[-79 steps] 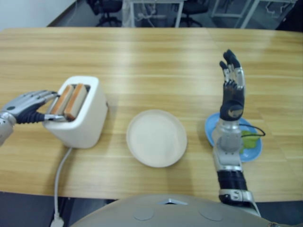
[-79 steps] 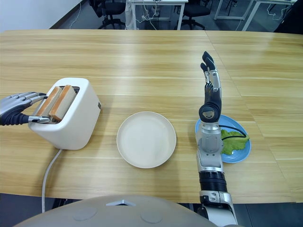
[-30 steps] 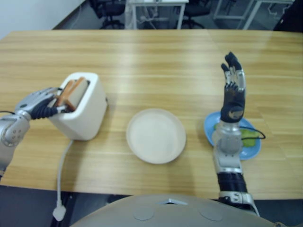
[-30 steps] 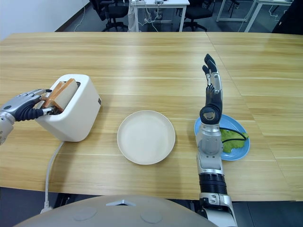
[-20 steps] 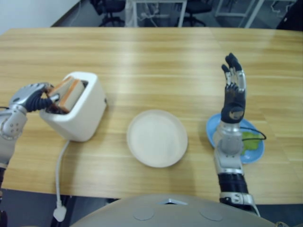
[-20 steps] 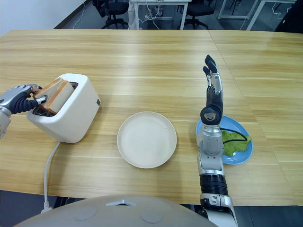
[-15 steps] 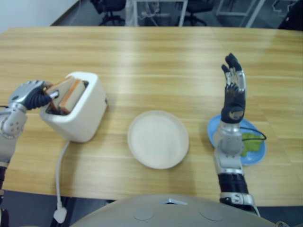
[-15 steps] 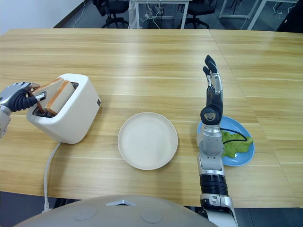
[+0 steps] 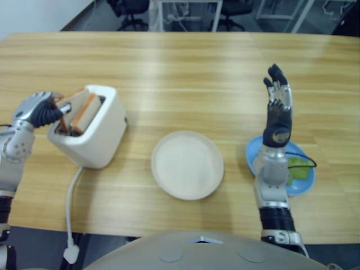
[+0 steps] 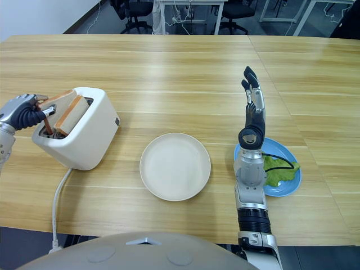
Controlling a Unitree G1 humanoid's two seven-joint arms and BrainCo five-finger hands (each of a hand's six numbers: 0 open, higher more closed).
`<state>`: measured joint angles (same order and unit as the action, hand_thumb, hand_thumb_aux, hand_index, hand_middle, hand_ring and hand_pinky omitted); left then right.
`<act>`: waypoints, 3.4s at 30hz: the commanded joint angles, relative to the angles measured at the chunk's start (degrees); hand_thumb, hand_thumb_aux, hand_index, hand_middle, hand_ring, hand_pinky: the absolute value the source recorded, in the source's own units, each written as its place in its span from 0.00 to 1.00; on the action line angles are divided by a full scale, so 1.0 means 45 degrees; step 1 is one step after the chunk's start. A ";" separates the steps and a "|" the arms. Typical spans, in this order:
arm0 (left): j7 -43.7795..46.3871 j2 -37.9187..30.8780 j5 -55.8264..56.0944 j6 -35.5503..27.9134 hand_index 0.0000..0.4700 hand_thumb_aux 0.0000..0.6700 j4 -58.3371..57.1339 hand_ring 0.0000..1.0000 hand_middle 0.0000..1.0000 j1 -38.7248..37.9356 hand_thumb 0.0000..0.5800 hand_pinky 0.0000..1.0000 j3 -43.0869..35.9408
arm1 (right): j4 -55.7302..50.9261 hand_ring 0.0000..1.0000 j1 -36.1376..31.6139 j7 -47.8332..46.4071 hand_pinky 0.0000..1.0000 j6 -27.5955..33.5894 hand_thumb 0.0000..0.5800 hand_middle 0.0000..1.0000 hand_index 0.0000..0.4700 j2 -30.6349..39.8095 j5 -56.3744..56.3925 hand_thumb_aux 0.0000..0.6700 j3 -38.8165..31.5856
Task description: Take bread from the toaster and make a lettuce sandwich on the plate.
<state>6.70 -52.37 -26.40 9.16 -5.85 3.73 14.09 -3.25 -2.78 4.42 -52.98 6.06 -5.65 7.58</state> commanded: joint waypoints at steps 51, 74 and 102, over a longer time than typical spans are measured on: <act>-0.2665 0.5081 -0.5764 0.3242 0.98 1.00 0.2544 1.00 1.00 0.1629 1.00 1.00 -0.7733 | -0.0600 0.00 -0.1217 -0.0090 0.00 0.0135 0.00 0.00 0.00 0.0398 0.1554 0.00 0.0754; -0.6765 0.5342 -1.0318 0.2770 0.00 0.00 -0.1006 0.00 0.00 0.1434 0.00 0.00 -1.1805 | -0.0021 0.00 -0.0914 -0.0722 0.00 0.0591 0.00 0.00 0.00 0.0243 0.1744 0.00 0.0729; -0.6442 0.7454 -0.0775 0.3111 0.00 0.00 0.5269 0.00 0.00 0.1346 0.00 0.00 -0.4660 | -0.2885 0.00 0.0501 -0.0116 0.00 0.1688 0.00 0.00 0.00 0.6782 -0.2959 0.00 0.4039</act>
<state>-23.20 -20.26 -34.40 22.53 15.19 10.16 -8.32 -14.55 -1.59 3.26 -46.34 34.55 -13.96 25.60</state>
